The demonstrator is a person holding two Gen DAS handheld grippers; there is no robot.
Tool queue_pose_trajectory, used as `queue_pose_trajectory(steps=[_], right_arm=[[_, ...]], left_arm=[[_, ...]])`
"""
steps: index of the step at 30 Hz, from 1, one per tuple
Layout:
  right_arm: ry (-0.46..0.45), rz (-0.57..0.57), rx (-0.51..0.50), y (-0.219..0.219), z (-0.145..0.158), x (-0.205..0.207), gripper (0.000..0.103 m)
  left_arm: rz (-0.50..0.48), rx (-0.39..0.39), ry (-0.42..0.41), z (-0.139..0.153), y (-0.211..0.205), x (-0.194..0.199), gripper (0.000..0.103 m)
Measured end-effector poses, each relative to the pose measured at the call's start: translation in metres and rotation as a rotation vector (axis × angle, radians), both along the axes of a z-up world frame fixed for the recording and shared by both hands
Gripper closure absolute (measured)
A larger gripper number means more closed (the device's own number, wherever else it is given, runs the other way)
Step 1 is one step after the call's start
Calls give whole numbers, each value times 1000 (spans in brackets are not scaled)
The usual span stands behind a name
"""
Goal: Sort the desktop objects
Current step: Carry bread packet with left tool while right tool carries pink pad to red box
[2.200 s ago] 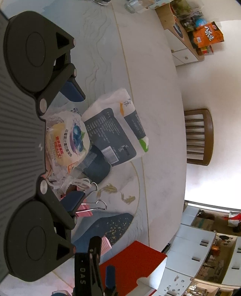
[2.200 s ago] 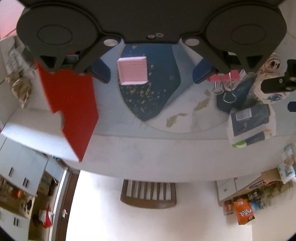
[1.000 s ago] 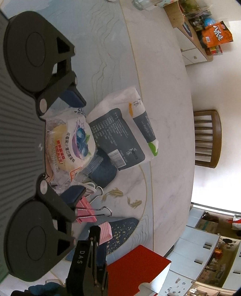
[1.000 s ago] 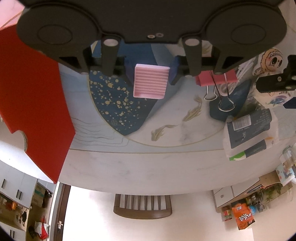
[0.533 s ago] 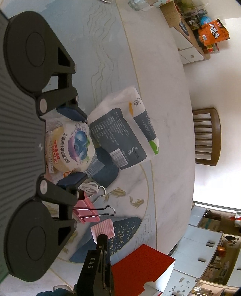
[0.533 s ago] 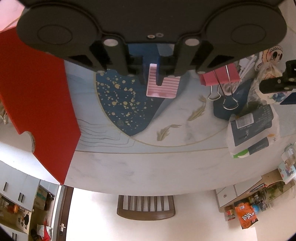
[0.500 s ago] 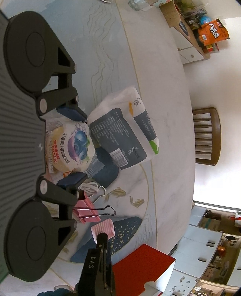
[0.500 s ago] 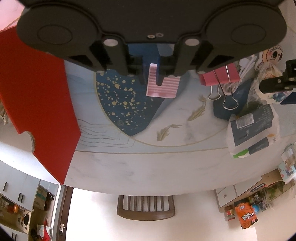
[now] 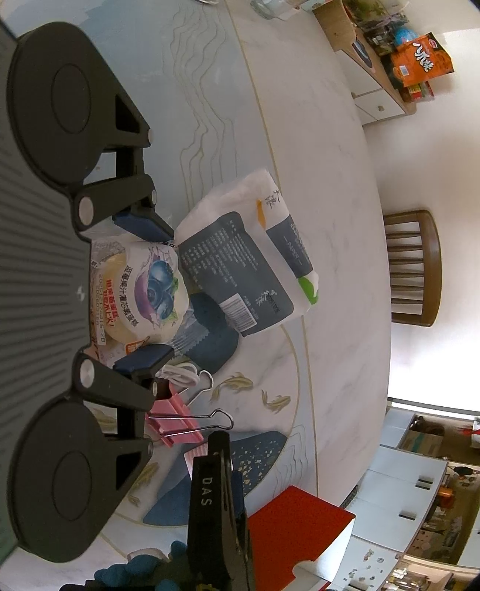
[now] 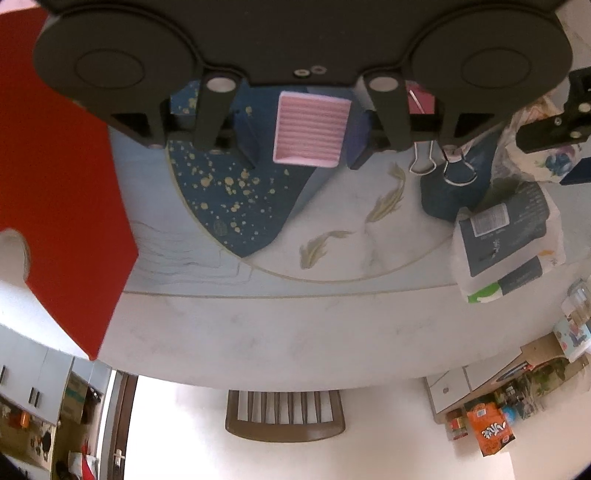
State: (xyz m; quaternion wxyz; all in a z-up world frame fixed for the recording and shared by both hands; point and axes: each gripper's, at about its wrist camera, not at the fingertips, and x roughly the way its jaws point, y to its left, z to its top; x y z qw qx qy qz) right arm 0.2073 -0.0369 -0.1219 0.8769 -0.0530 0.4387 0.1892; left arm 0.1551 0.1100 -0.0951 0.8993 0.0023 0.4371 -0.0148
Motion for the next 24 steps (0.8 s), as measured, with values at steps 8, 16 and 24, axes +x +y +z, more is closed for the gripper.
queue_pose_trajectory(steps=[8, 16, 24], right_arm=[[-22, 38, -32, 11, 0, -6, 64], [-9, 57, -23, 5, 4, -10, 95], [-13, 133, -21, -10, 15, -21, 68]], left_arm=[[1, -5, -7, 1, 0, -1, 44], [7, -15, -13, 3, 3, -3, 47], [2, -14, -14, 3, 4, -4, 47]])
